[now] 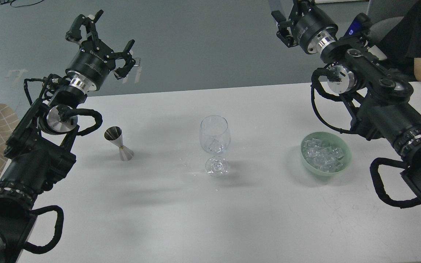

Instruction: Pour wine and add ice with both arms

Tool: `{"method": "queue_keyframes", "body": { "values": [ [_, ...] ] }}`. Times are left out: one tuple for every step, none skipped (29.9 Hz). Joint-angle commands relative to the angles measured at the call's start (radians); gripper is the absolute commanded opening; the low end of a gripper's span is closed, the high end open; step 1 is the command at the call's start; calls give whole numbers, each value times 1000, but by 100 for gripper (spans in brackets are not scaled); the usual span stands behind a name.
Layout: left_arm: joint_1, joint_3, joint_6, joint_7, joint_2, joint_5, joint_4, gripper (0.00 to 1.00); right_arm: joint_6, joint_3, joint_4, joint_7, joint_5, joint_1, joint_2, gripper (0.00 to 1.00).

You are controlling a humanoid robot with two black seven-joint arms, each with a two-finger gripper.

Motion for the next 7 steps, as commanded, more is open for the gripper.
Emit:
{"method": "queue_keyframes", "body": {
  "values": [
    [-1, -1, 0, 1, -30, -1, 7, 98, -4, 54, 0, 10, 98, -14, 23, 100],
    [-1, -1, 0, 1, -33, -1, 7, 98, -4, 62, 0, 10, 106, -14, 25, 100],
    [-1, -1, 0, 1, -35, 1, 7, 98, -4, 68, 0, 10, 111, -14, 28, 100],
    [-1, -1, 0, 2, -40, 1, 7, 98, -6, 73, 0, 10, 111, -17, 34, 100],
    [-1, -1, 0, 4, -43, 1, 7, 98, -6, 74, 0, 10, 111, -17, 37, 100],
    [-4, -1, 0, 4, -49, 1, 7, 98, -6, 77, 0, 10, 111, -17, 42, 100],
    [-7, -1, 0, 7, -52, 1, 7, 98, -7, 79, 0, 10, 111, -17, 43, 100]
  ]
}}
